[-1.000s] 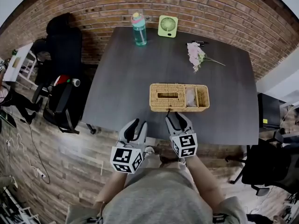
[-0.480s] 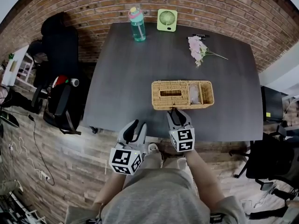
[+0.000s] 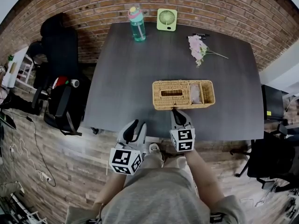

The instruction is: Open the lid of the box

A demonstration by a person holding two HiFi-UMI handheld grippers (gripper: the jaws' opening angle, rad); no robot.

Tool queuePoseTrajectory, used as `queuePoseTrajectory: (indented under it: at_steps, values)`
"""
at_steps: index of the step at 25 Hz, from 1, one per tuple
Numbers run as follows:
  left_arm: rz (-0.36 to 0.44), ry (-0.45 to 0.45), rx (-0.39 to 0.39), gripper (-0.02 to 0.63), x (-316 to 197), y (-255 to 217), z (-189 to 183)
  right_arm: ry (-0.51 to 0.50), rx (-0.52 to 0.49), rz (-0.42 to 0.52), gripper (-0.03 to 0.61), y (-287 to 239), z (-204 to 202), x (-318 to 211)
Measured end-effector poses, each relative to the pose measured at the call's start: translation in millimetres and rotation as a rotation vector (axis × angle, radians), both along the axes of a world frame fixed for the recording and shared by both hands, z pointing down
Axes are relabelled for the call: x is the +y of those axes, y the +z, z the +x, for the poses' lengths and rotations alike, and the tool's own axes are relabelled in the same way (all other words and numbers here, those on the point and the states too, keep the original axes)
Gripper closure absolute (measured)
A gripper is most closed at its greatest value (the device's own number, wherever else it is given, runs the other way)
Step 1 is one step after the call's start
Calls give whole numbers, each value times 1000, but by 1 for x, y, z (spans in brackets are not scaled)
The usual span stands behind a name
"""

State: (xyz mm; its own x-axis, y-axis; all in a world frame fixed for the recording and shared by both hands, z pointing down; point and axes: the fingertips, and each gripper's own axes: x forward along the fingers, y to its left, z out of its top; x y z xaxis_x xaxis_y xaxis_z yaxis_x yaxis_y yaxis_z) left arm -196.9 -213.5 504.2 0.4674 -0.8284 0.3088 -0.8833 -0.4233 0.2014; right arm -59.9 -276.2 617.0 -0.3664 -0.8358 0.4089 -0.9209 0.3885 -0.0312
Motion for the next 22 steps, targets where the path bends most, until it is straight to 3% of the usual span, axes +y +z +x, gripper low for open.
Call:
queuePoseTrajectory:
  at_steps: [22]
  values:
    - [48, 6, 30, 499, 4, -16, 0, 17, 2, 90, 555, -52, 10, 5]
